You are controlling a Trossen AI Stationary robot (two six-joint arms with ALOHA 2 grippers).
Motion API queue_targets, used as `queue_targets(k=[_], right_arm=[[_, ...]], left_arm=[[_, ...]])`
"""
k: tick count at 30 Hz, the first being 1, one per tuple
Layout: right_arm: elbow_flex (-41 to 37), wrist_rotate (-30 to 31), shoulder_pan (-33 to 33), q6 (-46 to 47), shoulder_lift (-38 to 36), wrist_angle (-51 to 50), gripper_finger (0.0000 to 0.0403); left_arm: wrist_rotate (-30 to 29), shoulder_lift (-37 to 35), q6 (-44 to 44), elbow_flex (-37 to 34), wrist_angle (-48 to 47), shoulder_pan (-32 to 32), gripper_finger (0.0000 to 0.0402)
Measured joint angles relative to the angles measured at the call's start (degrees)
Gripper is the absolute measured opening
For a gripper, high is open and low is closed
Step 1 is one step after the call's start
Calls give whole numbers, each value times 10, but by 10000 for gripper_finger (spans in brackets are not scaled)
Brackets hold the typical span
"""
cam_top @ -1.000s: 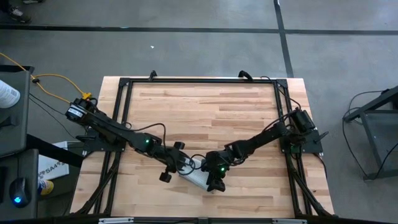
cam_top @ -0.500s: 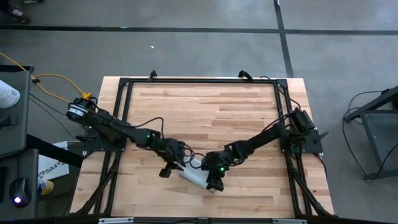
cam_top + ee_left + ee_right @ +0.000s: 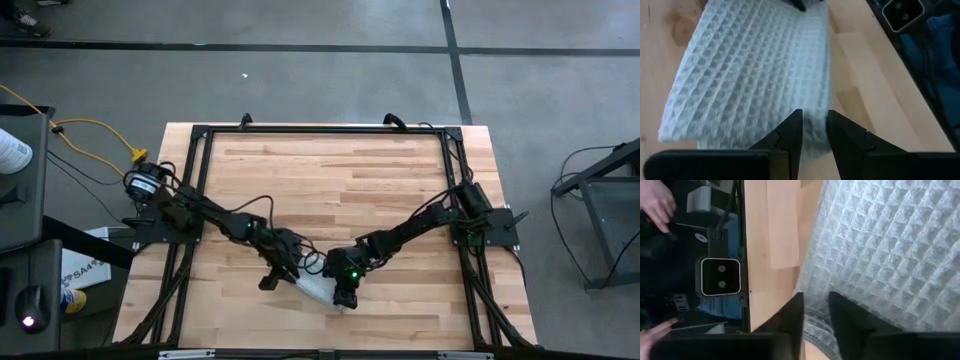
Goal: Fold microfiber towels
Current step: Fold the gray towel, then return to Home Position
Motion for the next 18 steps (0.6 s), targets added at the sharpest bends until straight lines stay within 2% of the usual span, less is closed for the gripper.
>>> queue_targets(k=[5, 7, 12, 18], right_arm=[[0, -8, -3, -17, 0, 8, 22], [0, -33, -7, -24, 0, 22, 8], [0, -91, -15, -21, 0, 38, 14], [0, -90, -20, -36, -24, 36, 30]], left_arm=[[0, 13, 1, 1, 4, 0, 93], [-1, 4, 12, 1, 1, 0, 93], [-6, -42, 54, 14, -15, 1, 93], [-38, -94, 80, 20, -68, 12, 93]])
